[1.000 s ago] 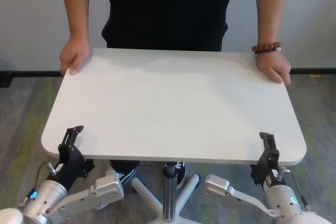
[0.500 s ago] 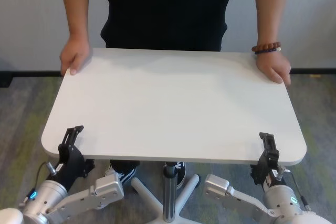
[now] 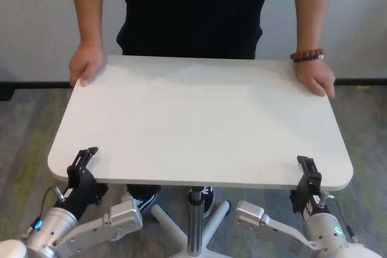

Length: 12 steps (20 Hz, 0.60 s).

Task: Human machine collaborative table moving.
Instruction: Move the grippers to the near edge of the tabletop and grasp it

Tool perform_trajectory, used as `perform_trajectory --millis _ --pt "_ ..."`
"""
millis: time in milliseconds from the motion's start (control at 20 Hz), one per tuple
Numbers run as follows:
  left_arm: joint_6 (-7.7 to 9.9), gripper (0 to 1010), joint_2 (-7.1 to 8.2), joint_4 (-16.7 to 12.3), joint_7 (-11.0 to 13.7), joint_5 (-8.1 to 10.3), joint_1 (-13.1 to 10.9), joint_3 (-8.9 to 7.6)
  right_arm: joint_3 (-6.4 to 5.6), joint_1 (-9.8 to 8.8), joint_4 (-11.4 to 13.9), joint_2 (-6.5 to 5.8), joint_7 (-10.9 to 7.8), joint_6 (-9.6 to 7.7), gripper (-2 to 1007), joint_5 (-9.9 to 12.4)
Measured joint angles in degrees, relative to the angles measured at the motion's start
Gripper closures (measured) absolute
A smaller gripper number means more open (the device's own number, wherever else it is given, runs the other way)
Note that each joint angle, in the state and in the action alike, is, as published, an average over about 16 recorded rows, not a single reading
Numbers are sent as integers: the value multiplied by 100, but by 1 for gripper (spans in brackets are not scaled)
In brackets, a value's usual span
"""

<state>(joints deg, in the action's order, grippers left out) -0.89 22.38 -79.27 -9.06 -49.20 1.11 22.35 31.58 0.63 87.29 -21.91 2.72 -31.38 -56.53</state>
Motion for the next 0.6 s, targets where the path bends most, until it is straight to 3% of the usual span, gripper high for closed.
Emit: perform_trajectory --millis 600 --pt "0 529 0 0 0 -1 0 0 3 3 0 -3 -3 -4 607 -3"
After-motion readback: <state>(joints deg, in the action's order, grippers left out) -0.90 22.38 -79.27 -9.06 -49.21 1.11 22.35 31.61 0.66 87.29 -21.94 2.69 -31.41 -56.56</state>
